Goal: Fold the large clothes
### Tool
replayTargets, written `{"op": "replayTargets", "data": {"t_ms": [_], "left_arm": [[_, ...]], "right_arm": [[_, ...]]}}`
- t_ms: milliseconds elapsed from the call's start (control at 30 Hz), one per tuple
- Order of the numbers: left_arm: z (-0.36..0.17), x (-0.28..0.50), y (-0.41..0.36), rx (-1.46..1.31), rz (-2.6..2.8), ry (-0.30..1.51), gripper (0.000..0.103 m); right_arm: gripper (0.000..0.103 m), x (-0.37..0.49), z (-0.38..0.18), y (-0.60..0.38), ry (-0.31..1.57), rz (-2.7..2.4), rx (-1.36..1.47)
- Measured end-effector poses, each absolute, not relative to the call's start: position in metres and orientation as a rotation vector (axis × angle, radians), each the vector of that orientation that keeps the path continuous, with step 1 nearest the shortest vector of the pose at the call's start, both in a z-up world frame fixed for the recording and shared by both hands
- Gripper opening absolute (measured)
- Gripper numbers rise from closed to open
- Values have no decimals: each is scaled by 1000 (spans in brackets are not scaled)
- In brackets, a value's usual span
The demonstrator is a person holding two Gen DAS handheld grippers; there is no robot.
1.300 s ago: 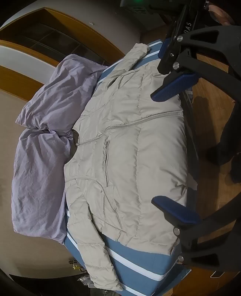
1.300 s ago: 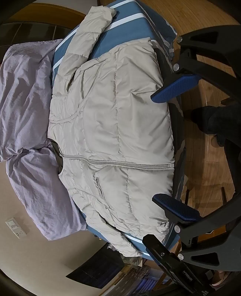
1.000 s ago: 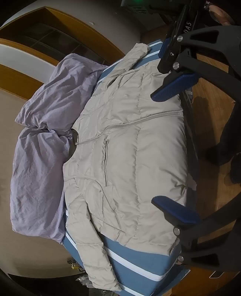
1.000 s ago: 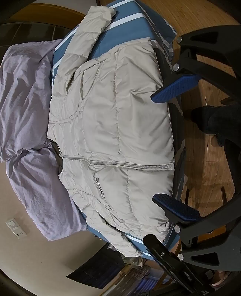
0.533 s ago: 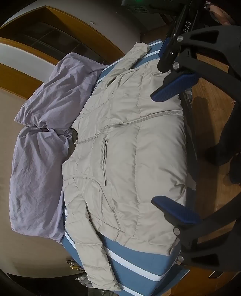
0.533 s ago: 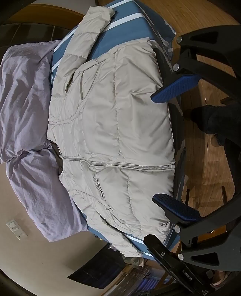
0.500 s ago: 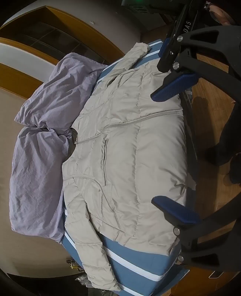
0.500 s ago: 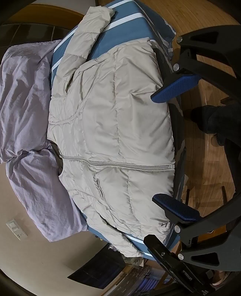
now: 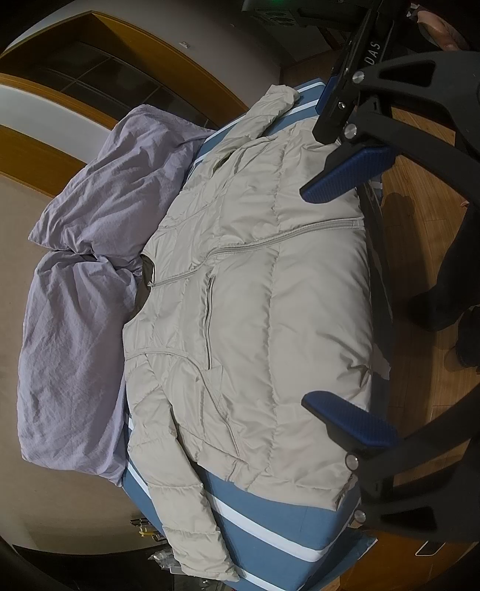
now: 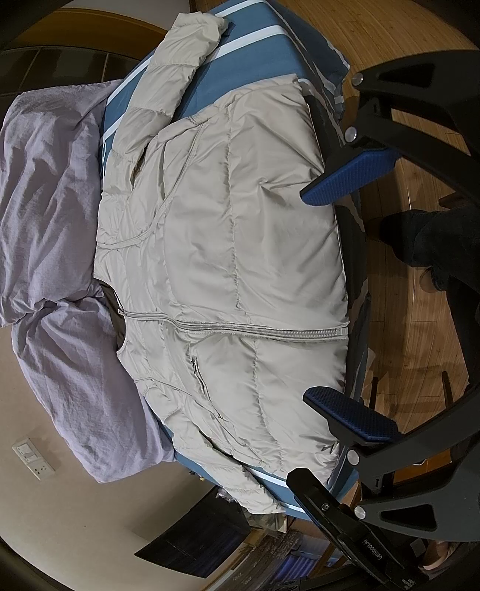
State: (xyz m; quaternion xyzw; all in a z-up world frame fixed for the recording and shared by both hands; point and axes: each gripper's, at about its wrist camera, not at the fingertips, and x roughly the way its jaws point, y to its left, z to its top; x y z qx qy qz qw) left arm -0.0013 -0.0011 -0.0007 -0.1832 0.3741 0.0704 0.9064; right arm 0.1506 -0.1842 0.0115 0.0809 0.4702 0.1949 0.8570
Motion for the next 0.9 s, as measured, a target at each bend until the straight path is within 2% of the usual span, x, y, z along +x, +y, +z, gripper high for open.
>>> {"op": "replayTargets", "data": {"t_ms": [900], "left_arm": [[-1,0,0,-383,148,778,101]], "right_arm": [[100,151,10,-185,988,409,171]]}}
